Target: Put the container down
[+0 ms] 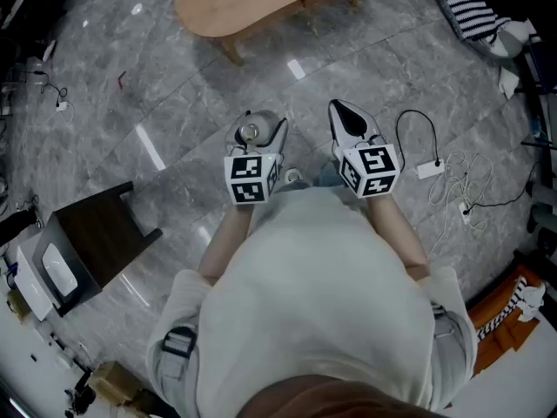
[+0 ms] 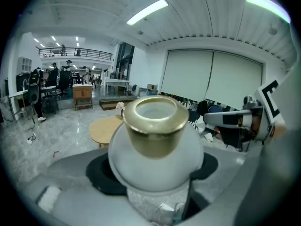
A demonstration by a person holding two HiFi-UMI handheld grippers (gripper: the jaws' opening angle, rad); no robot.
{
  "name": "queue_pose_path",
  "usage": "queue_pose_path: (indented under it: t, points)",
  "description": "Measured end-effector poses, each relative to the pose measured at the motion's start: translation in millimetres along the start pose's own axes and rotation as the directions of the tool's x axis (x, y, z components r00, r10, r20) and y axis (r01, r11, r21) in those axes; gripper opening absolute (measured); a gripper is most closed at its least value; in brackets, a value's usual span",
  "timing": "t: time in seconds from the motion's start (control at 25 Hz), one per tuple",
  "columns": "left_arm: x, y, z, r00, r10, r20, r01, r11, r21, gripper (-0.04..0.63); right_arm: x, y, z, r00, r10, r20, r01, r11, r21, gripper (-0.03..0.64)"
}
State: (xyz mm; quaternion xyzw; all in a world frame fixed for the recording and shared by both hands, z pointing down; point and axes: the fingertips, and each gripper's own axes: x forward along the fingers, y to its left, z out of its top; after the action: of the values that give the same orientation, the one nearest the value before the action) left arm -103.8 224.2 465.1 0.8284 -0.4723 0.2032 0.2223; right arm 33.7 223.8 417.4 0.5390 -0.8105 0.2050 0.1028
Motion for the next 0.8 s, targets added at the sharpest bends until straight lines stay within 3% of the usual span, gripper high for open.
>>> queue_pose_path:
  t: [0.4,0.8]
  points:
    - [-64,-20,-22,0.997,0.046,0.064,-0.044,0.998,-0.035,0.35,-53,53,-13,0.997,0.077,0.011,-0.076,0.992,-0.096,-0.002]
    - [-84,-14,-33,0.997,0.041,0.065,-0.039,0.999,-0.032,0.35,-62,80,-15,0.995,0.086,0.045,-0.083,0.994,-0.064,0.002]
